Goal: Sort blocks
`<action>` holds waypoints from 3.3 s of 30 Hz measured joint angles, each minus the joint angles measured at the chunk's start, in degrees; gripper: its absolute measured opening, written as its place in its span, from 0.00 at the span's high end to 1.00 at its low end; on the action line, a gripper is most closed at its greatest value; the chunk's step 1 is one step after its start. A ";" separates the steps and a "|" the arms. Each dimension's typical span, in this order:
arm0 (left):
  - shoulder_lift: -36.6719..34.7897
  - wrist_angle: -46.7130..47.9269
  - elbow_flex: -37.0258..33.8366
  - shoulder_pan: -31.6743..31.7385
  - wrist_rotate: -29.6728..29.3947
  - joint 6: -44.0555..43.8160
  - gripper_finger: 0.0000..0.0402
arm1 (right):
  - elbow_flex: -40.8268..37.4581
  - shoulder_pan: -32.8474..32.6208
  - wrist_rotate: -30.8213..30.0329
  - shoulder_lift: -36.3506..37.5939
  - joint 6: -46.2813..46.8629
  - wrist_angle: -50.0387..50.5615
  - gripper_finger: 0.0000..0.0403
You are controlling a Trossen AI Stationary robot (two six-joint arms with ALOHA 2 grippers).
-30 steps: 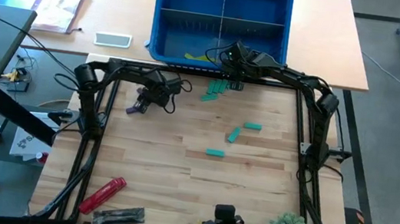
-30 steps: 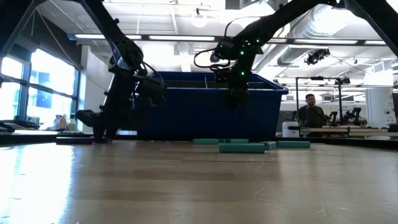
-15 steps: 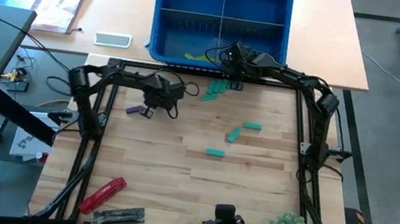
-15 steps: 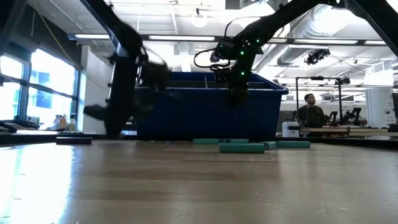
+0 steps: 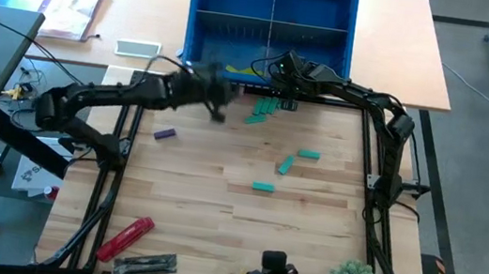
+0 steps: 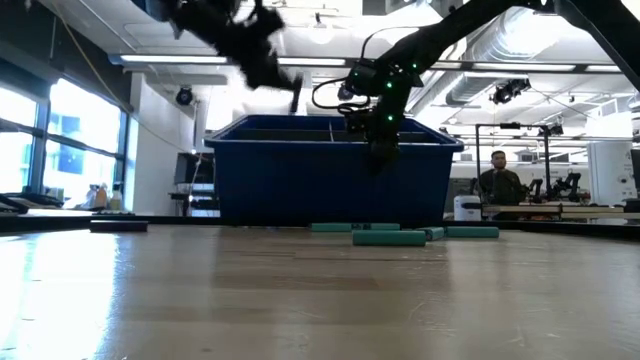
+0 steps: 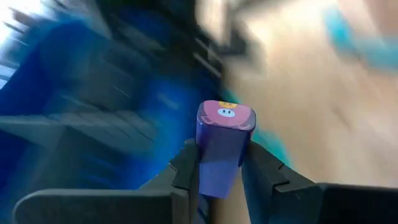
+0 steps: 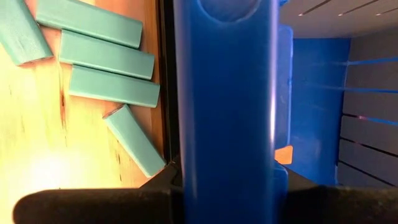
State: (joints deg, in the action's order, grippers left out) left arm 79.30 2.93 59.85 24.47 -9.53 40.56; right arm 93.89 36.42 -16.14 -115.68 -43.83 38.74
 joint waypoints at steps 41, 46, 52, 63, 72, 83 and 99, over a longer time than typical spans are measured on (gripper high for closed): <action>61.42 -33.89 65.34 23.10 15.06 -21.94 0.87 | 0.00 -0.52 0.04 0.00 -2.71 -0.13 0.85; 61.67 -28.08 65.34 23.16 6.75 -25.79 0.82 | 0.00 -0.52 0.04 0.00 -2.72 -0.22 0.85; 61.56 -25.00 65.34 23.19 7.62 -25.47 0.65 | 0.00 -0.52 0.04 0.00 -2.73 -0.31 0.85; 54.70 -17.74 65.23 22.97 19.02 -22.74 0.59 | 0.00 -0.54 -0.13 0.00 -1.86 -0.31 0.85; 36.03 13.24 65.36 21.60 31.68 -14.14 0.58 | 0.00 -0.54 -0.24 0.00 -2.10 -0.24 0.85; 22.53 75.44 65.34 15.77 45.39 -6.50 0.58 | 0.00 -0.54 -0.33 0.00 -2.06 -0.57 0.85; 10.69 86.12 38.93 -3.26 37.12 -13.99 0.58 | -0.04 -0.58 -2.04 -0.07 -1.01 -0.92 0.85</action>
State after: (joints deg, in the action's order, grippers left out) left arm 89.99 89.05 98.78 21.21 27.59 26.58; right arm 93.84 35.83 -18.18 -115.74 -44.84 37.82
